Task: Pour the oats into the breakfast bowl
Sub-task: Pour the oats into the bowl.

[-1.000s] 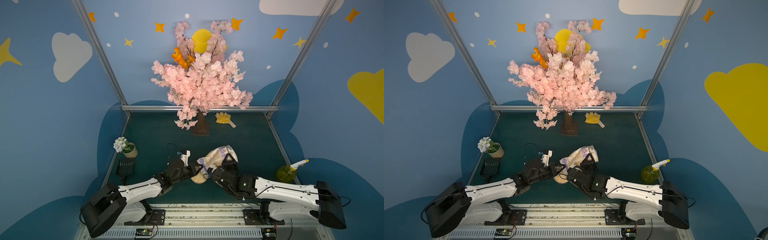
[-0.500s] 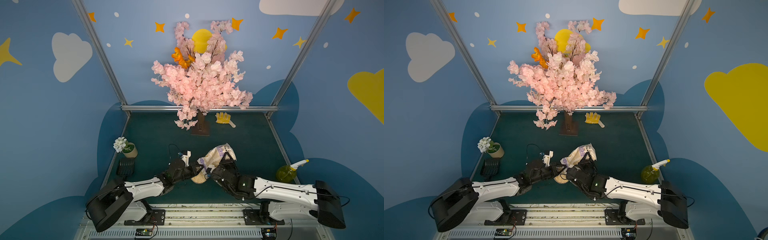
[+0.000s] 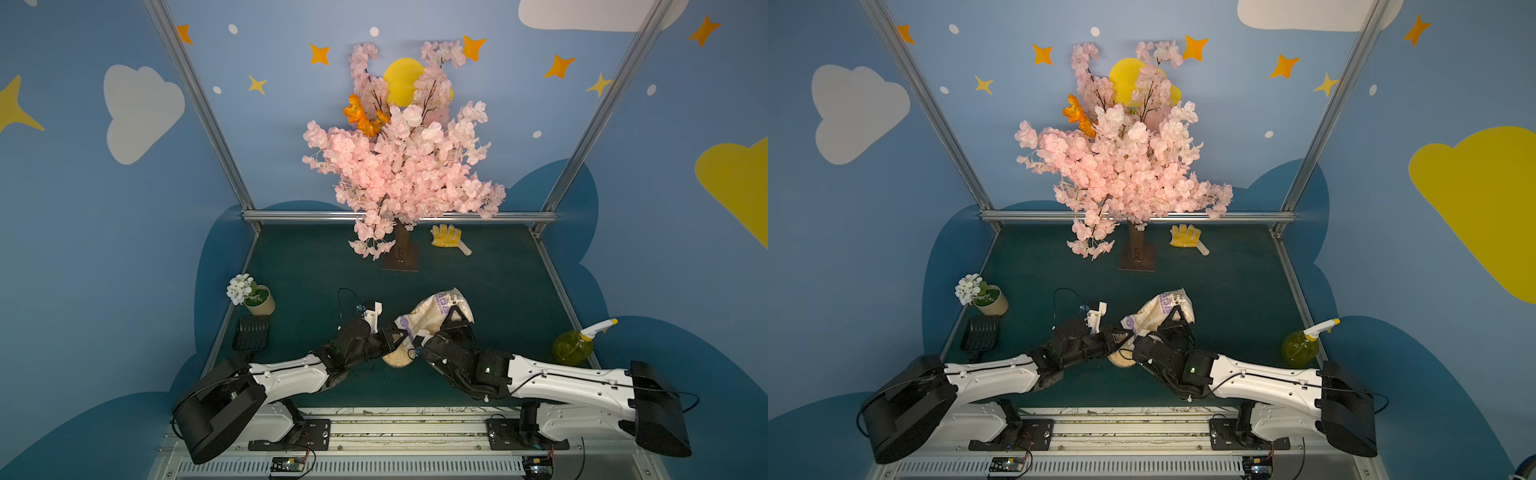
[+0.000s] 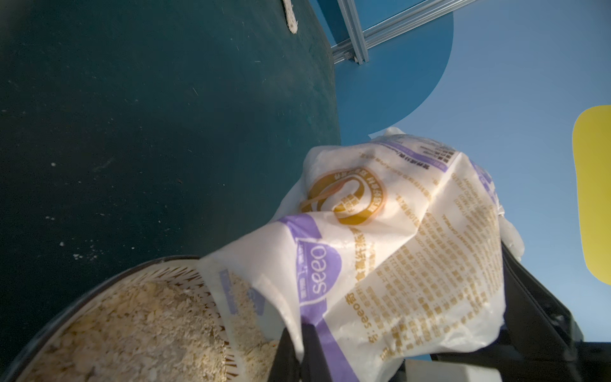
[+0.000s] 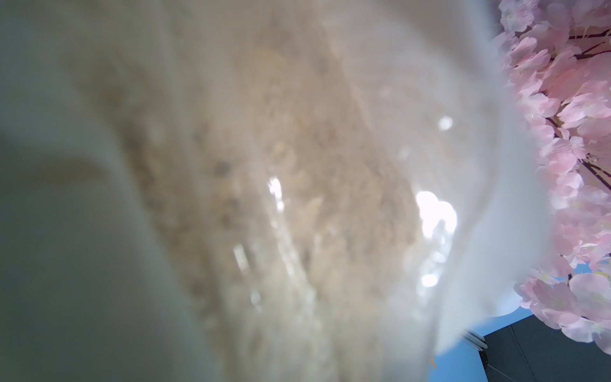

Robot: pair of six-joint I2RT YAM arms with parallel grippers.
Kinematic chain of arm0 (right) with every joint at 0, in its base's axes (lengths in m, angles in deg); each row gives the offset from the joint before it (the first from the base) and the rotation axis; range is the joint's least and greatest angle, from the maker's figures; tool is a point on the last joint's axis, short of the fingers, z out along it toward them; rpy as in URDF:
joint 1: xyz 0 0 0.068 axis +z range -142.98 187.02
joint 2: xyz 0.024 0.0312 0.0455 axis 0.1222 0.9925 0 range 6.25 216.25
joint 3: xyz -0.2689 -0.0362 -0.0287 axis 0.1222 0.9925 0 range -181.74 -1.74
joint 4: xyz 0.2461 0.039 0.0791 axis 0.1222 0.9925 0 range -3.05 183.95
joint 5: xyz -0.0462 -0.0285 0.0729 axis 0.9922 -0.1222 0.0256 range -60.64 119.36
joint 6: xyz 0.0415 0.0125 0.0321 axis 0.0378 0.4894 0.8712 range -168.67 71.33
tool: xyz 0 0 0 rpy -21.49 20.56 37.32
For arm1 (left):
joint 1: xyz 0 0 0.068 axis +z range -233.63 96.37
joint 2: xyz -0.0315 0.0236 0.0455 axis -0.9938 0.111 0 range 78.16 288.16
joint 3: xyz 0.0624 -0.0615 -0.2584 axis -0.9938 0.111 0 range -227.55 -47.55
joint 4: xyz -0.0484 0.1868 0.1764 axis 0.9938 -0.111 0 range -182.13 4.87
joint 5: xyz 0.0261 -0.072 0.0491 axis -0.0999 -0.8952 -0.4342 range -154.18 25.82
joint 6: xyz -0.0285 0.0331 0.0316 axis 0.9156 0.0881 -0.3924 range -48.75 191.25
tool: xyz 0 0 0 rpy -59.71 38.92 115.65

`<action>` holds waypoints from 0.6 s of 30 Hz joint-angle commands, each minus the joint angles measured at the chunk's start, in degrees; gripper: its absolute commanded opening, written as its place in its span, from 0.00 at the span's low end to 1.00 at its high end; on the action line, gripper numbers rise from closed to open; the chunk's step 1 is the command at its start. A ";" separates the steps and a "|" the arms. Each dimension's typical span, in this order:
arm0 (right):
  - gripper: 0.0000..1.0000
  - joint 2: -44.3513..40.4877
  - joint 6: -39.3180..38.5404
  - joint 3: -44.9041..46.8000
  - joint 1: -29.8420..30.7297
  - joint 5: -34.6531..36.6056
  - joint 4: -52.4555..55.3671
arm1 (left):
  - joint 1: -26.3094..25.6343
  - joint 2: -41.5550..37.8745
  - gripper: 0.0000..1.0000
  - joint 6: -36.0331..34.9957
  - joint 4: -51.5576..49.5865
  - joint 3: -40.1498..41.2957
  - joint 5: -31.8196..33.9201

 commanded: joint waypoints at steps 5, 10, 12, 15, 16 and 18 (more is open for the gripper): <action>0.00 -4.06 5.43 -4.34 0.09 8.80 -10.37 | -0.10 -3.10 0.03 -1.30 -12.32 3.21 4.69; 0.00 -3.35 2.22 -4.38 0.26 8.19 -14.15 | -0.43 -2.17 0.03 -0.87 -11.73 3.87 4.10; 0.00 -3.07 0.91 -4.35 0.37 8.00 -15.40 | -0.58 -2.13 0.03 -0.74 -11.62 4.28 4.37; 0.00 -2.61 -1.12 -4.45 0.50 7.45 -17.64 | -0.84 -1.94 0.03 -0.86 -11.66 4.49 4.64; 0.00 -2.45 -1.72 -4.45 0.56 7.23 -18.36 | -0.93 -1.78 0.03 -0.83 -11.62 4.49 4.72; 0.00 -2.13 -2.60 -4.66 0.48 6.93 -19.39 | -1.13 -1.32 0.03 -0.78 -11.54 4.53 4.70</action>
